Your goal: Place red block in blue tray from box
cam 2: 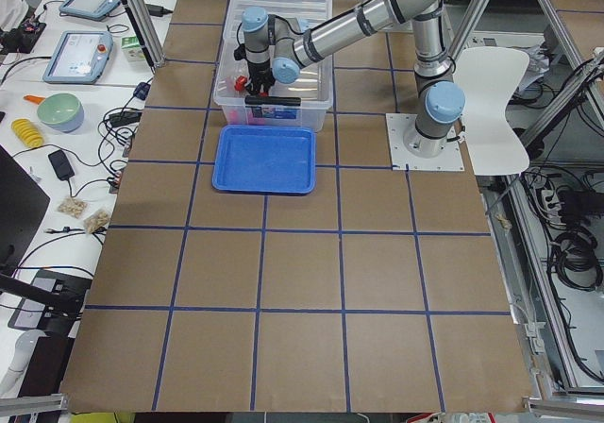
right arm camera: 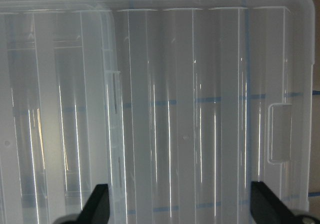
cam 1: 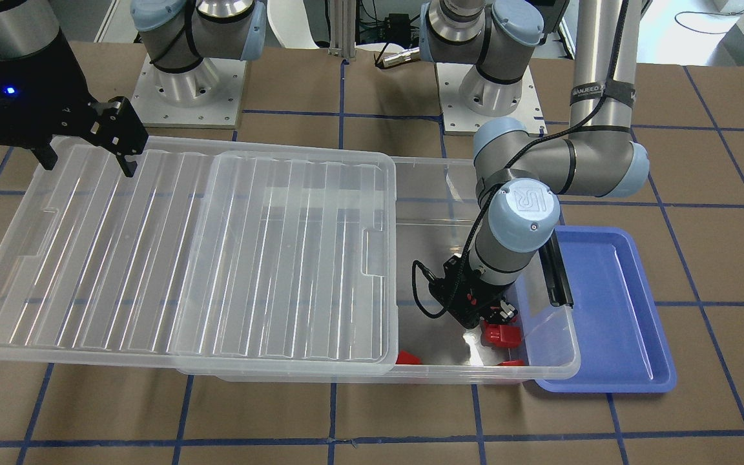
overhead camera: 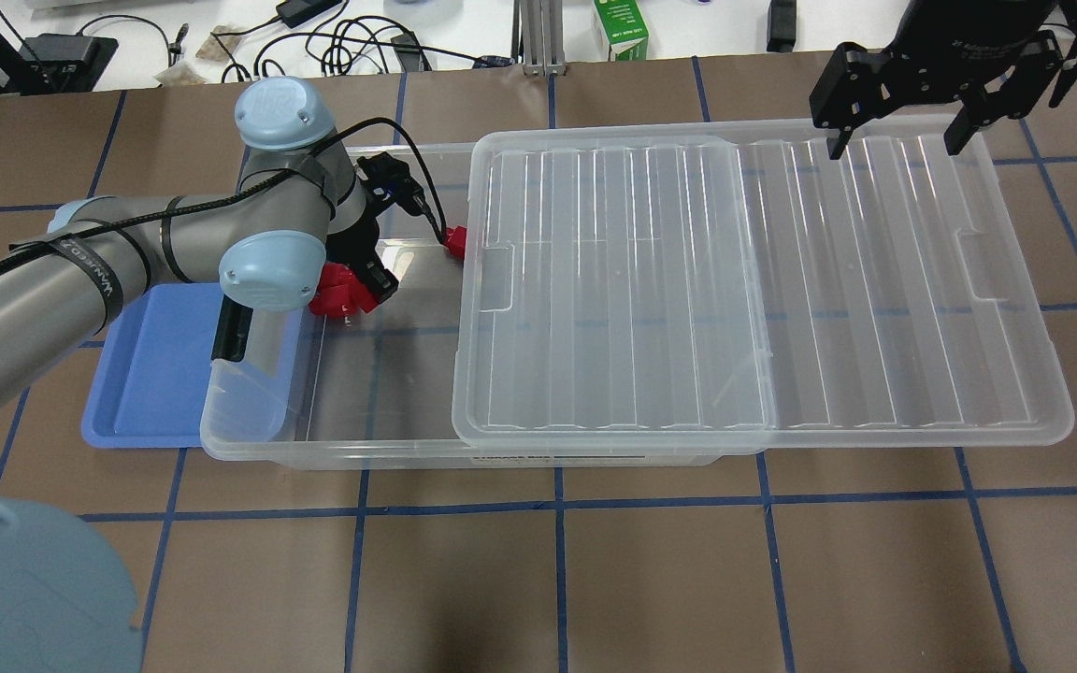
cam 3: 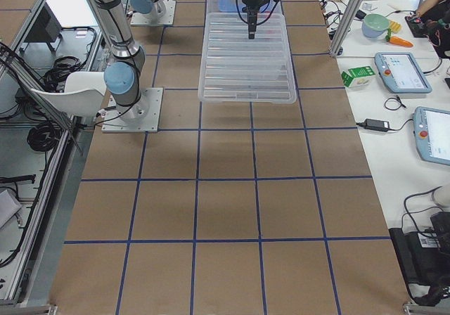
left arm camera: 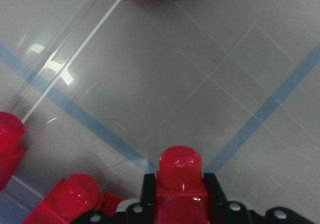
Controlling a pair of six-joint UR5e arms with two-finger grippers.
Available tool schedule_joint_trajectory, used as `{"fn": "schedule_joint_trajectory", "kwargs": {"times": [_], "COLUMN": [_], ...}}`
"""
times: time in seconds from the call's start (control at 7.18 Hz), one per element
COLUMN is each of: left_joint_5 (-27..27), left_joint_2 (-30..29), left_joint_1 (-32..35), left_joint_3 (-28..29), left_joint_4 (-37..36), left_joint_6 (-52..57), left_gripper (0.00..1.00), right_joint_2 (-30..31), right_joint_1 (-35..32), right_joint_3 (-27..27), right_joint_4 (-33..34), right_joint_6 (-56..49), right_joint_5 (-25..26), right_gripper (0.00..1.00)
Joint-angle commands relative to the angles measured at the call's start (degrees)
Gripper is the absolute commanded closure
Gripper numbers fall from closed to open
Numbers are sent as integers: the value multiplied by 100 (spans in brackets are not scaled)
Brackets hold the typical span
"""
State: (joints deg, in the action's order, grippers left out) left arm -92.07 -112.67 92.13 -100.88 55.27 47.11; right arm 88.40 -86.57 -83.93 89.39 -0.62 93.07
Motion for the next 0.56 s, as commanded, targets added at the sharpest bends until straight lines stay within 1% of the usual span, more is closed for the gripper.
{"fn": "schedule_joint_trajectory", "kwargs": {"times": [0.0, 0.28, 0.42], "left_joint_5": [-12, -39, -47], "left_joint_2": [419, 788, 955], "left_joint_1": [7, -63, -212], "left_joint_3": [427, 971, 1200], "left_joint_4": [796, 1833, 2273], "left_joint_6": [-435, -1139, -1595], "left_gripper": [100, 100, 100], "right_joint_2": [1, 1, 1], "right_joint_1": [0, 0, 0], "right_joint_3": [0, 0, 0], "right_joint_4": [0, 0, 0], "right_joint_6": [0, 0, 0], "right_joint_5": [0, 0, 0], "right_gripper": [0, 0, 0]}}
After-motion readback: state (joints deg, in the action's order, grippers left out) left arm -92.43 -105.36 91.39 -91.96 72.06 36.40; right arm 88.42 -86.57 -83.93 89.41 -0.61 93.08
